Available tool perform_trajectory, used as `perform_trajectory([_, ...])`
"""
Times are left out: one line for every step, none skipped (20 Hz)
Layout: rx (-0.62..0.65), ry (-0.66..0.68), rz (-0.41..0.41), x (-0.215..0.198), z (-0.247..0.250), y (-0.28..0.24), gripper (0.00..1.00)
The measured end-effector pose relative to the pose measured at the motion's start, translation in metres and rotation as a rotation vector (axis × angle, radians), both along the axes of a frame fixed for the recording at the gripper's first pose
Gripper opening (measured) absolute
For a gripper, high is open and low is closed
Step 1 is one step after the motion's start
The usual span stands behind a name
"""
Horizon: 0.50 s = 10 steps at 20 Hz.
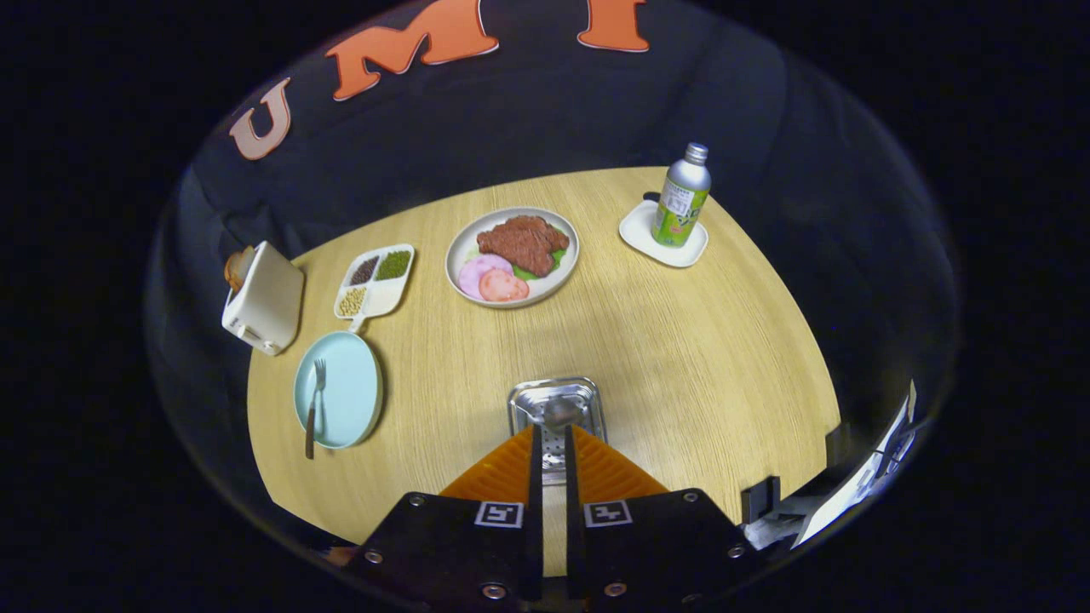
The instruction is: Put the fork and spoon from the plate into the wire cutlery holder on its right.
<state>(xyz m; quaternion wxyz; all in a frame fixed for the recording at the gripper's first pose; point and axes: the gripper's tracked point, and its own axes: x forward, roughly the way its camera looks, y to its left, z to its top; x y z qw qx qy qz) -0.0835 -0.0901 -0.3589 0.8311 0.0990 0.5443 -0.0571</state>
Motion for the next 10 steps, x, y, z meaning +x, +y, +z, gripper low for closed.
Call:
perform_trajectory([0.007, -0.065, -0.004, 0.012, 0.011, 0.003, 0.14])
perform_trajectory([0.018, -0.137, -0.007, 0.023, 0.025, 0.009, 0.16])
perform_trajectory([0.02, -0.21, -0.013, 0.036, 0.038, 0.012, 0.24])
perform_trajectory([0.021, -0.278, -0.009, 0.047, 0.051, 0.017, 0.29])
perform_trajectory([0.018, -0.331, -0.002, 0.055, 0.063, 0.021, 0.38])
perform_trajectory([0.013, -0.386, 0.006, 0.062, 0.077, 0.025, 0.48])
perform_trajectory([0.005, -0.444, 0.011, 0.07, 0.091, 0.03, 0.59])
perform_trajectory([-0.005, -0.499, 0.014, 0.077, 0.106, 0.034, 0.63])
perform_trajectory([-0.014, -0.558, 0.014, 0.085, 0.118, 0.039, 0.69])
perform_trajectory([-0.021, -0.616, 0.012, 0.091, 0.131, 0.042, 0.74])
